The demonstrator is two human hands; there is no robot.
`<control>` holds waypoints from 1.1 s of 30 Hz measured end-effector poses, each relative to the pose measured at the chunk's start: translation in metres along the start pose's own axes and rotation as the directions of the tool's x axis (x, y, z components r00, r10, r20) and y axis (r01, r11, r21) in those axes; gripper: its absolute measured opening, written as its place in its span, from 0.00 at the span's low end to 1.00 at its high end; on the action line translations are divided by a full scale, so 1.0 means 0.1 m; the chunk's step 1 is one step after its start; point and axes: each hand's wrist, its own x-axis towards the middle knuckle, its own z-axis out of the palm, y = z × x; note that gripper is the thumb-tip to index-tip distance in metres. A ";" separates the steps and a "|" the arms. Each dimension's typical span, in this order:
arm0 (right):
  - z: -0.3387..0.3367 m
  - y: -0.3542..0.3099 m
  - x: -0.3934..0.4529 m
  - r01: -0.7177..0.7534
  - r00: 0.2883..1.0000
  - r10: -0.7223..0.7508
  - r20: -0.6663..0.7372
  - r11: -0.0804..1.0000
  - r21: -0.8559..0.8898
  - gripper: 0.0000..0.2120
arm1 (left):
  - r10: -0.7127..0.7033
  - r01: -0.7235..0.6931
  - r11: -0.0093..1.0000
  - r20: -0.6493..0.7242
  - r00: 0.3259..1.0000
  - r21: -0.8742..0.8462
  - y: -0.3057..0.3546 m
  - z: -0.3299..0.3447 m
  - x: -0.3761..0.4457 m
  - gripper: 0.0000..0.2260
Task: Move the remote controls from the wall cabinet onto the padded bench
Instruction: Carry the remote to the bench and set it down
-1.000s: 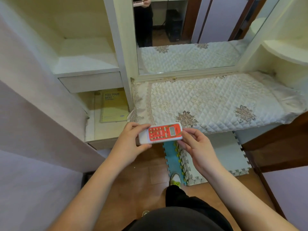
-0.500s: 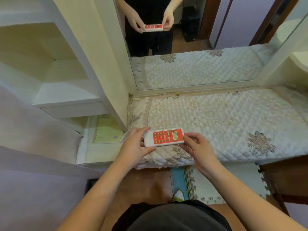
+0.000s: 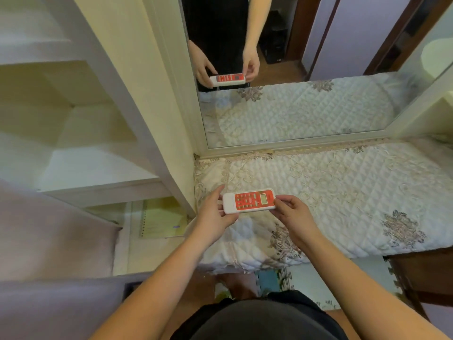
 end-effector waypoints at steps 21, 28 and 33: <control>-0.14 -0.10 1.11 -0.036 0.995 0.071 0.067 0.906 -0.421 0.18 | -0.439 0.433 0.810 0.082 0.895 -0.395 -0.32 0.42 1.23 0.30; -0.15 -0.21 1.40 -0.057 0.984 0.133 0.115 0.858 -0.511 0.20 | -0.509 0.462 0.749 0.032 0.860 -0.474 -0.24 0.51 1.42 0.34; -0.20 -0.17 1.52 -0.080 0.975 0.177 0.131 0.839 -0.538 0.18 | -0.552 0.491 0.727 0.016 0.833 -0.480 -0.22 0.56 1.46 0.37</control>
